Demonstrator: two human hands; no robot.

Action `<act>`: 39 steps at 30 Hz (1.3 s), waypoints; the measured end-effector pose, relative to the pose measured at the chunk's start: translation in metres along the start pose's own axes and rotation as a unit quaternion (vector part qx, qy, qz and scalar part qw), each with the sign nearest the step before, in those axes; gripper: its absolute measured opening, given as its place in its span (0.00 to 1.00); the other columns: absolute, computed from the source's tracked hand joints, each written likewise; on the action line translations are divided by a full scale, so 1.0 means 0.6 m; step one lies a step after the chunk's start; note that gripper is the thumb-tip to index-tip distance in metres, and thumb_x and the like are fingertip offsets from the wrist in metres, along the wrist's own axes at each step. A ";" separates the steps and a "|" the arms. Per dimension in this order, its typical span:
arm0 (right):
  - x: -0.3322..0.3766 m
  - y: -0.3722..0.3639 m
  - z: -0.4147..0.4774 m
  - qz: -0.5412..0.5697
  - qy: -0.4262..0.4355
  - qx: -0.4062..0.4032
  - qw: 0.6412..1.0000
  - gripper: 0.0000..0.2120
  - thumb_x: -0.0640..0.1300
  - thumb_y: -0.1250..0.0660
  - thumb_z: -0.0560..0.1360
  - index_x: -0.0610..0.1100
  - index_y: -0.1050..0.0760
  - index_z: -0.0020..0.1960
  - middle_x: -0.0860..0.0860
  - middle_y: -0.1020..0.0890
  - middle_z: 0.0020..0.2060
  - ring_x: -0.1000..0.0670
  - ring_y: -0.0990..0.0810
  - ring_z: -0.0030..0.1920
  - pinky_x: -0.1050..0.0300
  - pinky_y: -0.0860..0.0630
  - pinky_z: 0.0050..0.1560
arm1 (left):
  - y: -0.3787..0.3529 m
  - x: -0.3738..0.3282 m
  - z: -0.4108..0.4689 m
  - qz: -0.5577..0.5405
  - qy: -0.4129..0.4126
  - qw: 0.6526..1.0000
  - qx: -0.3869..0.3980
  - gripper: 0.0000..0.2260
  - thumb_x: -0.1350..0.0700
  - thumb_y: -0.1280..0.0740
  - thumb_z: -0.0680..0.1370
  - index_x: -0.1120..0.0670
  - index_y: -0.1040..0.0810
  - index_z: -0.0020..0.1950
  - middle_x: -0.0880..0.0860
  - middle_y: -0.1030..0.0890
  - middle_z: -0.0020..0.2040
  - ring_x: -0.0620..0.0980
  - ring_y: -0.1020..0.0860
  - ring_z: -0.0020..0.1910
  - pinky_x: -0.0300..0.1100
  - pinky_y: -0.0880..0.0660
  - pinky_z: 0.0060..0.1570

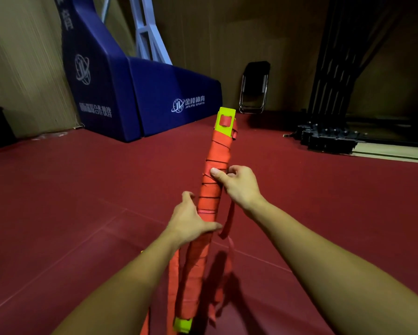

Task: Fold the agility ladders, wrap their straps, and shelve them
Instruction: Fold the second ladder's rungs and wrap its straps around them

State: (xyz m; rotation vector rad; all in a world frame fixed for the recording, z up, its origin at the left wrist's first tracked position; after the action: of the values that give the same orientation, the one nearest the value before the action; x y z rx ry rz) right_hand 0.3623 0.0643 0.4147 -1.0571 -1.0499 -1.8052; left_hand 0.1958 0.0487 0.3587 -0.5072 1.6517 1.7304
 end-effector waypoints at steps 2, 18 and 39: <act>0.011 0.003 -0.001 -0.017 0.005 0.010 1.000 0.20 0.54 0.24 0.71 0.45 0.31 0.33 0.53 0.25 0.24 0.53 0.30 0.26 0.55 0.34 0.33 | 0.007 0.000 0.002 -0.015 0.009 0.999 -0.037 0.37 0.48 0.17 0.61 0.54 0.34 0.61 0.52 0.19 0.50 0.53 0.21 0.50 0.40 0.31 0.44; 0.018 0.002 -0.011 -0.125 0.007 -0.006 0.992 0.17 0.56 0.26 0.72 0.41 0.19 0.45 0.48 0.20 0.38 0.48 0.22 0.42 0.56 0.31 0.42 | -0.013 -0.002 -0.007 0.077 -0.009 0.997 0.012 0.39 0.45 0.18 0.60 0.47 0.36 0.63 0.53 0.24 0.53 0.59 0.22 0.54 0.52 0.23 0.52; -0.005 -0.044 -0.028 0.143 -0.079 0.213 0.963 0.07 0.39 0.35 0.80 0.40 0.34 0.53 0.52 0.31 0.24 0.57 0.35 0.25 0.64 0.37 0.29 | 0.004 -0.001 -0.014 -0.182 0.019 0.975 0.125 0.27 0.61 0.30 0.58 0.49 0.28 0.56 0.54 0.22 0.39 0.47 0.24 0.34 0.43 0.26 0.37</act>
State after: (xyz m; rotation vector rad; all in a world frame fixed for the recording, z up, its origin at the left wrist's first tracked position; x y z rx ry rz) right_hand 0.3353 0.0590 0.3998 -1.0315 -1.2407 -1.2093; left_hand 0.1932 0.0404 0.3599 -0.6764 1.6526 1.2350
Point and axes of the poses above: each hand's wrist, its own z-axis towards the middle knuckle, its own y-axis out of the back of the hand, x = y × z, the point moved 9 cm from there along z, towards the middle knuckle
